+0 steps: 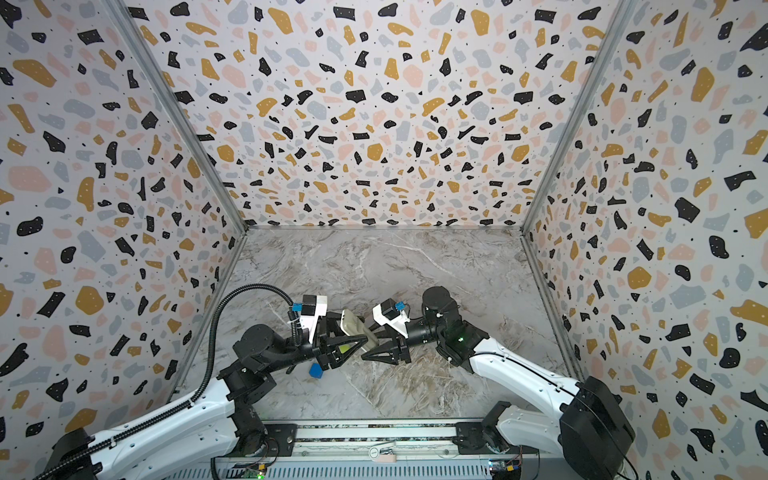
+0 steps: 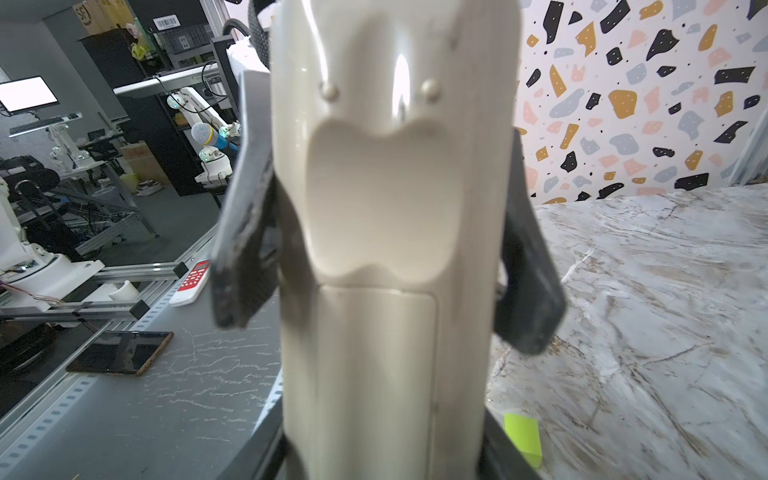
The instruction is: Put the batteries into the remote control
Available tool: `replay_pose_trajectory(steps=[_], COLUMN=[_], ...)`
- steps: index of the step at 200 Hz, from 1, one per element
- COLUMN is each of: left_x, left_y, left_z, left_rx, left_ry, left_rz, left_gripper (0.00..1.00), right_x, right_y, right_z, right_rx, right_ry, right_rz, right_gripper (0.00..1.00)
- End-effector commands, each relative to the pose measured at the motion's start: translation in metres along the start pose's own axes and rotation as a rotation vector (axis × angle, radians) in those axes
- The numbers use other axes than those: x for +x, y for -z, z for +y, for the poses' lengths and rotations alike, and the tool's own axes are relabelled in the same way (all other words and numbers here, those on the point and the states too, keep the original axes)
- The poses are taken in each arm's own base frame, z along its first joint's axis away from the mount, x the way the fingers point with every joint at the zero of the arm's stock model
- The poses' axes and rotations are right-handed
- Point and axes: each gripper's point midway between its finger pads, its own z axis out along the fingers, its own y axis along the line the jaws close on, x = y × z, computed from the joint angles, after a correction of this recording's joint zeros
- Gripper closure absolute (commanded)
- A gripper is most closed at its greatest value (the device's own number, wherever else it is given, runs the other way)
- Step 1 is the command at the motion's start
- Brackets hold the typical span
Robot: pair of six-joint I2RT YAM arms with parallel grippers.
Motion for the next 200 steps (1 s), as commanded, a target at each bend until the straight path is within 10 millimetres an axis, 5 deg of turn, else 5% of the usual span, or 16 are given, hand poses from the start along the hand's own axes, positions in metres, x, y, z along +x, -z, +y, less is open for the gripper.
replay_pose_trajectory(steps=[1, 93, 142, 200], left_x=[-0.011, -0.01, -0.012, -0.016], left_y=[-0.005, -0.007, -0.003, 0.017], left_z=[-0.01, -0.011, 0.002, 0.053], left_rx=[0.033, 0.033, -0.066, -0.409], left_ry=[-0.045, -0.035, -0.048, -0.041], left_rz=[-0.015, -0.004, -0.003, 0.031], left_gripper=[0.43, 0.74, 0.89, 0.93], right_x=[-0.014, -0.016, -0.012, -0.004], right_y=[0.001, 0.002, 0.003, 0.009], right_z=[0.01, 0.009, 0.0, -0.026], right_rx=[-0.049, -0.063, 0.005, 0.187], right_ry=[0.051, 0.044, 0.034, 0.015], right_rz=[-0.03, -0.038, -0.024, -0.005], right_gripper=[0.87, 0.84, 0.46, 0.11])
